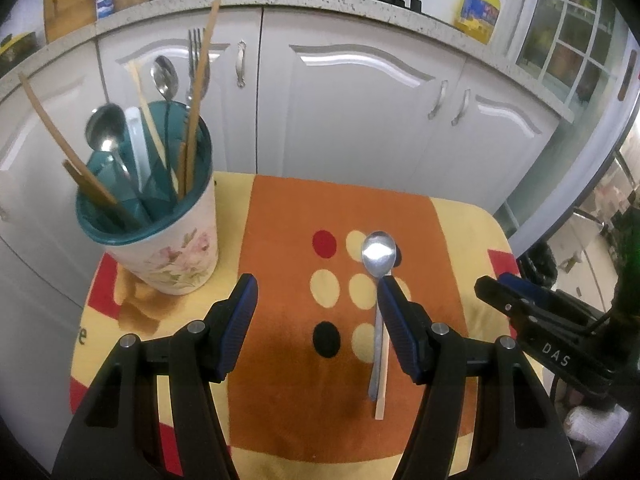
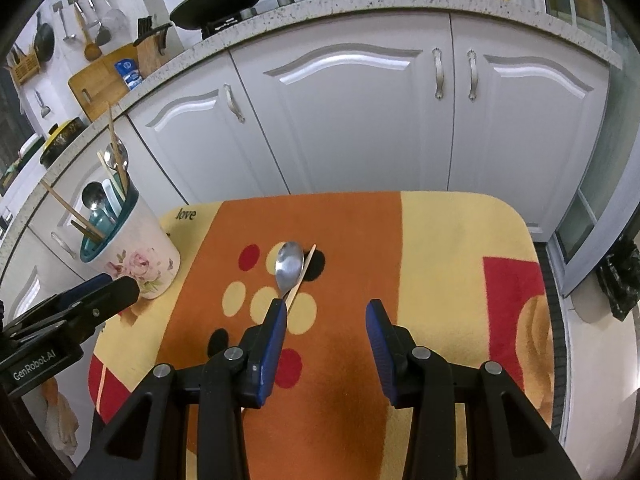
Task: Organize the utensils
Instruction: 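Lower the left tool onto the steel spoon and close it around the spoon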
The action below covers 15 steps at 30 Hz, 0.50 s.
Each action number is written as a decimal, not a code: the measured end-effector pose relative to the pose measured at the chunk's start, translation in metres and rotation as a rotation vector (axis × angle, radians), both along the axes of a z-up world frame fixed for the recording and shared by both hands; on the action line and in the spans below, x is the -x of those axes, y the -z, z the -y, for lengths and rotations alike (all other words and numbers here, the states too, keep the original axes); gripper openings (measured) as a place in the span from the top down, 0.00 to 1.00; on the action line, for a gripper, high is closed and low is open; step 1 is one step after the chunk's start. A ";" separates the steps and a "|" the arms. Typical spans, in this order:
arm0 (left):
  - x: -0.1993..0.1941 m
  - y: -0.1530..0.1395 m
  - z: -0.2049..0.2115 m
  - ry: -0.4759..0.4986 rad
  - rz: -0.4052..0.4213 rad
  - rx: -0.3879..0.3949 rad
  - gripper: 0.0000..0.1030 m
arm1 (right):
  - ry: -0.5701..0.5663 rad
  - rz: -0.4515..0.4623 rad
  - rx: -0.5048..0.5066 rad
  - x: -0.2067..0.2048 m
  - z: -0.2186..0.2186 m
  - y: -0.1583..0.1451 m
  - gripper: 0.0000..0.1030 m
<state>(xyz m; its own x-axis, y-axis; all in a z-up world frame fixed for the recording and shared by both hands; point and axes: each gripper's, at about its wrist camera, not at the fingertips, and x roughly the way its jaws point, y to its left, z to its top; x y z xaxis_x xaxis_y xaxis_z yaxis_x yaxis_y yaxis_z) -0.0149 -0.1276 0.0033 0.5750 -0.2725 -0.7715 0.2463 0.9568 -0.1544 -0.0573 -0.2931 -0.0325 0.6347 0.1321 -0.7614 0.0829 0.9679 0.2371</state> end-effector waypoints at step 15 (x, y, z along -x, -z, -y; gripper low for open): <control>-0.046 0.033 0.019 0.098 -0.073 0.100 0.40 | -0.030 -0.012 -0.045 -0.019 0.009 0.022 0.62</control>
